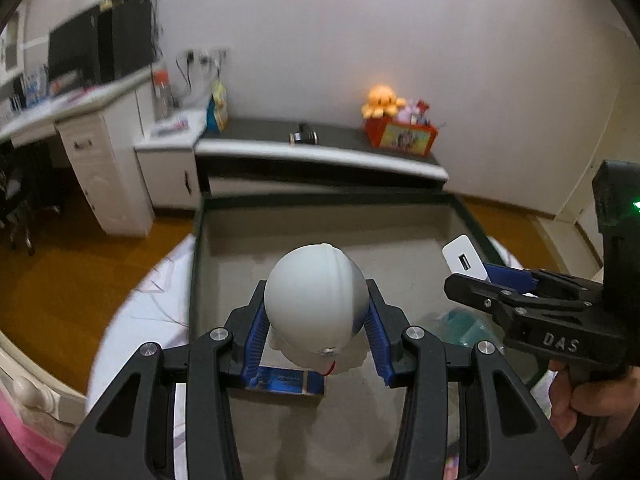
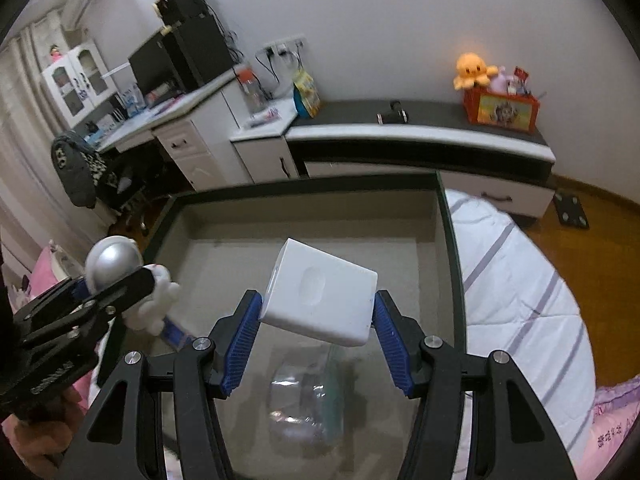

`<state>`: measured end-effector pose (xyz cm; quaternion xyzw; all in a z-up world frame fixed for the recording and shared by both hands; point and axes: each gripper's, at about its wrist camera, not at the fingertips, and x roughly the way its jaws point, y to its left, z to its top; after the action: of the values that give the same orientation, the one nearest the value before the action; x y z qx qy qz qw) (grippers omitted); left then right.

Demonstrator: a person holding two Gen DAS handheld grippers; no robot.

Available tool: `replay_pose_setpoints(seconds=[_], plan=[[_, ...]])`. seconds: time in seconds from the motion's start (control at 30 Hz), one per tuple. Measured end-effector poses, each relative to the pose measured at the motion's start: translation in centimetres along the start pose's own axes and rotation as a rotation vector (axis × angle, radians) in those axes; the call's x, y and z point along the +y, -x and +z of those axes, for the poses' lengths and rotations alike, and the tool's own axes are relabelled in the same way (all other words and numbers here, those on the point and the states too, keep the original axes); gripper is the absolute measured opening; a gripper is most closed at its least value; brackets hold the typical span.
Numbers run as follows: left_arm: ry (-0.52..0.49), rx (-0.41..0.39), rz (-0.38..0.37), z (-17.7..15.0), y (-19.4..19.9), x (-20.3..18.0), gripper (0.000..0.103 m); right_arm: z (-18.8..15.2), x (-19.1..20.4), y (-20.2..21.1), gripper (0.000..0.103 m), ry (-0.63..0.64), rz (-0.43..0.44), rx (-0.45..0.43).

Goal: Organize rigid objects
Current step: 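Lower both items into the pink box tray and open both tools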

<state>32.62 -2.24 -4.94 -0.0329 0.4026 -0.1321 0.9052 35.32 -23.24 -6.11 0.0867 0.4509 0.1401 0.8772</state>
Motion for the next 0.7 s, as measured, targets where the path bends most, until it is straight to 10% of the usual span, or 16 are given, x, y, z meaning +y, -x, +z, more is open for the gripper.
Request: replay_pose_setpoints(seconds=[0.1, 0.17, 0.23, 0.33, 0.7], plan=[[0.002, 0.052, 0.006, -0.4, -1.7, 0.2, 0.046, -0.2, -0.8, -0.6, 0.062, -0.035, 0.021, 0.03], [0.013, 0.06, 0.018, -0.7, -1.7, 0.3, 0.052, -0.4, -1.2, -0.3, 0.085, -0.058, 0.029, 0.026], [0.011, 0.039, 0.032, -0.8, -0.9, 0.3, 0.084, -0.6, -1.5, 0.4, 0.087, -0.079, 0.035, 0.014], [0.013, -0.035, 0.048, -1.3, 2.0, 0.2, 0.103, -1.0, -1.6, 1.4, 0.088, -0.093, 0.027, 0.007], [0.025, -0.19, 0.106, -5.6, 12.2, -0.8, 0.103, -6.5, 1.7, 10.7, 0.088, -0.062, -0.001, -0.187]])
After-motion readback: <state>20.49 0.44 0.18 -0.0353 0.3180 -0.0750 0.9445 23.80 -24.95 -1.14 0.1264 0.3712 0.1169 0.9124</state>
